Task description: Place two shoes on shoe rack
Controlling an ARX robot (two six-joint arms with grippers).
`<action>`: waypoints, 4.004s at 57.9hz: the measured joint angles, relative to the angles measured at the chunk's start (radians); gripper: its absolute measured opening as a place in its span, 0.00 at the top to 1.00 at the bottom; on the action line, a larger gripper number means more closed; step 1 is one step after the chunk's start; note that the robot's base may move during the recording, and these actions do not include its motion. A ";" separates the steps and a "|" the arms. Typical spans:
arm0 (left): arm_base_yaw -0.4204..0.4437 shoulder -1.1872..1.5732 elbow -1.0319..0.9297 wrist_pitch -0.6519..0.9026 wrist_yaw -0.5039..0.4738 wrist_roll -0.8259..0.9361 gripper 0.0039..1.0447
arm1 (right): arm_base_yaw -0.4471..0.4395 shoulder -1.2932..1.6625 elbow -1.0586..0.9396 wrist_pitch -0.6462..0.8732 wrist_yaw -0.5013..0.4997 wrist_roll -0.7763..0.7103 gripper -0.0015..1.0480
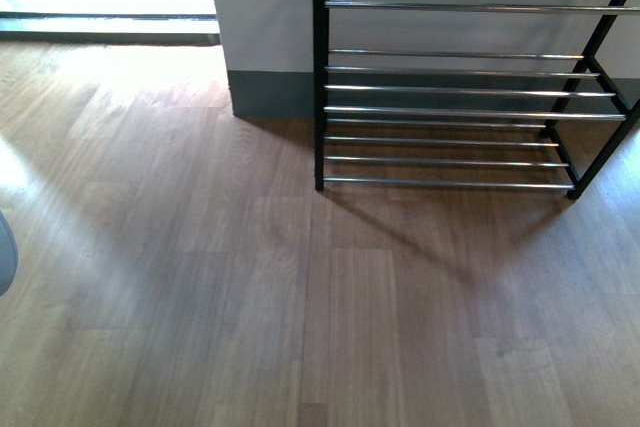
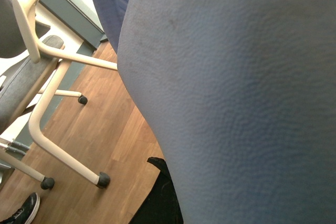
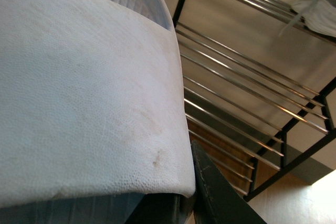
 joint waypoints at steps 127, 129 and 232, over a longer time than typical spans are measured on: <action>-0.001 0.000 -0.001 0.000 0.002 0.002 0.98 | 0.000 0.000 -0.002 0.000 0.000 0.000 0.98; -0.001 0.001 -0.001 0.000 0.002 0.003 0.98 | 0.000 0.002 -0.002 0.001 -0.005 0.001 0.98; -0.002 0.001 -0.001 0.000 0.000 0.003 0.98 | 0.038 1.629 1.212 0.016 0.526 0.050 0.98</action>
